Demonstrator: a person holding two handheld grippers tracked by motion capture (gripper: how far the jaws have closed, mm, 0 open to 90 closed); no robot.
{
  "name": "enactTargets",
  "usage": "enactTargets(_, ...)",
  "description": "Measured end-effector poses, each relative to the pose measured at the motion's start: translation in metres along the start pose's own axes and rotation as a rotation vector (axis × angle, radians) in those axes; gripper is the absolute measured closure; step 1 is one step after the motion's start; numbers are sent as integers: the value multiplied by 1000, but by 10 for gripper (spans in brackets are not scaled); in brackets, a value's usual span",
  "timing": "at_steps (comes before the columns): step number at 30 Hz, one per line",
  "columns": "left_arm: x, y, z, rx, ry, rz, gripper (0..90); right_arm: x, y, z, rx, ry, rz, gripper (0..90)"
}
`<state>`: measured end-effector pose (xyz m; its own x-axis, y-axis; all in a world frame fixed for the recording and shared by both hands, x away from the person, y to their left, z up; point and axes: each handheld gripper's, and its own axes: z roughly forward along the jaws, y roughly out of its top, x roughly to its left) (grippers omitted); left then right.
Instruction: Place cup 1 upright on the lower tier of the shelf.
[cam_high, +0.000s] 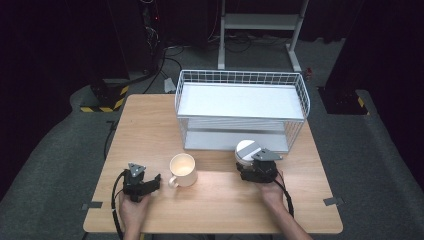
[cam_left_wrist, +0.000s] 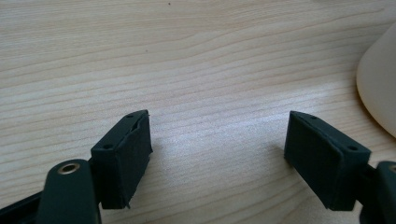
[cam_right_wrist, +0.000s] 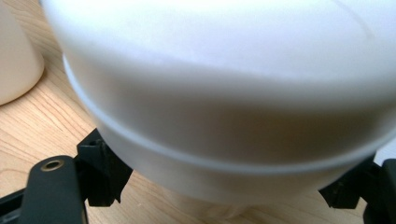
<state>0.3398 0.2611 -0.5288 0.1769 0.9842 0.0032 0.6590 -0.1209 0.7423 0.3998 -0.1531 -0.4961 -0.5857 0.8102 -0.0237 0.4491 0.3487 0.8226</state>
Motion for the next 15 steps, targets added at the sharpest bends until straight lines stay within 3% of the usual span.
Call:
enactTargets(2,0,0,0,0,0,0,230,-1,2,0,-5,2,-16,189)
enactTargets(15,0,0,0,-1,1,0,230,-6,11,-2,-9,12,0,189)
